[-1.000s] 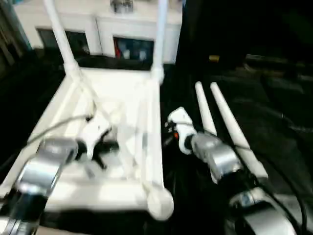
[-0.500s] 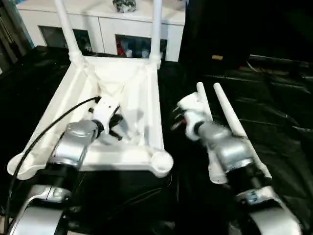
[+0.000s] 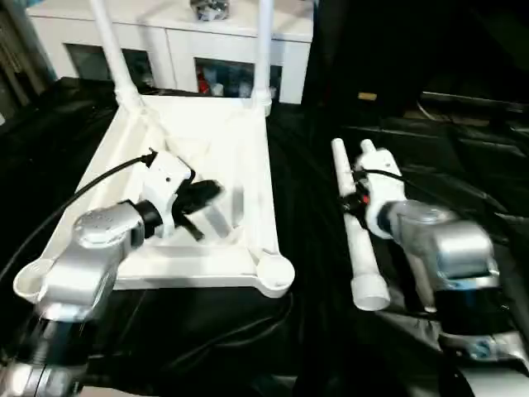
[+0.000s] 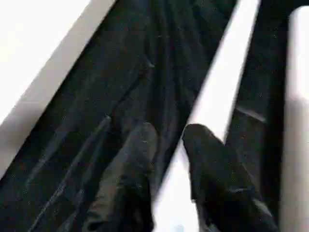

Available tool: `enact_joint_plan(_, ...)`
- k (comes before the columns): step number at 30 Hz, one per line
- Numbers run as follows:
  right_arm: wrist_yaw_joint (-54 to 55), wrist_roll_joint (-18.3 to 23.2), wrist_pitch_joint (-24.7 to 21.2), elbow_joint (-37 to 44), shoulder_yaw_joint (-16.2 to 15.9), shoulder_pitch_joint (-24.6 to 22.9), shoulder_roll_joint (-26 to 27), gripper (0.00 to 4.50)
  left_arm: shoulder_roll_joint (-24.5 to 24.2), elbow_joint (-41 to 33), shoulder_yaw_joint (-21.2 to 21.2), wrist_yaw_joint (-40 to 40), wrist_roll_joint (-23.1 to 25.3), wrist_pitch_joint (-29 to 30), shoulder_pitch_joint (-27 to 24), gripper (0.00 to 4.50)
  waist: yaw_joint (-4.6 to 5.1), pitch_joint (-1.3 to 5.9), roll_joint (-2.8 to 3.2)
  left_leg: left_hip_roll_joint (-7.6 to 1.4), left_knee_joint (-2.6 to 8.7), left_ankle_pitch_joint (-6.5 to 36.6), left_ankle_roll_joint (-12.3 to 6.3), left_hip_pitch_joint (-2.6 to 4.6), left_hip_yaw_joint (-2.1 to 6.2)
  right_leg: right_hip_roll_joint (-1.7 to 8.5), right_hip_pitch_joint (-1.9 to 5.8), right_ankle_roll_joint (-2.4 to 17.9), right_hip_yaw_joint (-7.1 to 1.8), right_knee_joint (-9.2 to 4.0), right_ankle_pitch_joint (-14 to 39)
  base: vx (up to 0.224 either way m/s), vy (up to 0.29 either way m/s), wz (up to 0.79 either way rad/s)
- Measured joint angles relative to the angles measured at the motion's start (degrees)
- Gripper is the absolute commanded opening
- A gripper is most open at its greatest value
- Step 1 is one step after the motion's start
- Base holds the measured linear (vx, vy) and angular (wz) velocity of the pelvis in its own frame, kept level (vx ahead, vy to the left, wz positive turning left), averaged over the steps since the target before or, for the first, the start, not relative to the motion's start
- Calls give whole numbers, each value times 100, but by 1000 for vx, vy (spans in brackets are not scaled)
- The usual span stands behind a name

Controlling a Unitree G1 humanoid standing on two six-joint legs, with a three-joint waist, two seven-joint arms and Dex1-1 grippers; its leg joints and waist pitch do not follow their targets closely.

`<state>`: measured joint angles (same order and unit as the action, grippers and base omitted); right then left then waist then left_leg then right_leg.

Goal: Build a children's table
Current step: Rotate table base, then pick table leg

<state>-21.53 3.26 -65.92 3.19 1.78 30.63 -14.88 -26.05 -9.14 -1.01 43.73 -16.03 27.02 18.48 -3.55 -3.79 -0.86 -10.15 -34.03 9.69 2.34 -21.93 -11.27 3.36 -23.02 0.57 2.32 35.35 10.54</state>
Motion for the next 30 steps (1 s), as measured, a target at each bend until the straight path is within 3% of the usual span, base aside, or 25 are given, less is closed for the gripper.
enact_joint_plan(6, 70, 146, -972, 364, 220, -87, -12, 184, 91, -779, -258, 328, -661, 637, -283, 162, 1, 0, -2, 0, 0, -9, 14, 0, 0, 0, -3, -27, -2, 7, 16, 0, 0, 0)
enact_joint_plan(22, 438, 150, -1910, 550, 232, -382, 276, 336, -74, -1093, -519, 282, -733, 1057, -394, 314, 8, 4, -8, 2, 0, -17, 27, 3, 3, -1, -6, -37, -5, 25, 21, 0, 0, 0)
enact_joint_plan(28, 373, 310, -2142, 253, 229, -472, 322, 336, -262, -1164, -690, 403, -690, 1188, -440, 314, 13, 5, -10, 3, -1, -17, 28, 7, 4, -1, -6, -38, -6, 31, 22, 0, 0, 0)
enact_joint_plan(30, 382, 321, -2121, 220, 240, -510, 340, 302, -265, -1232, -749, 479, -737, 1260, -438, 322, 12, 7, -16, 2, -1, -19, 31, 10, 4, -1, -5, -39, -6, 35, 22, 0, 0, 0)
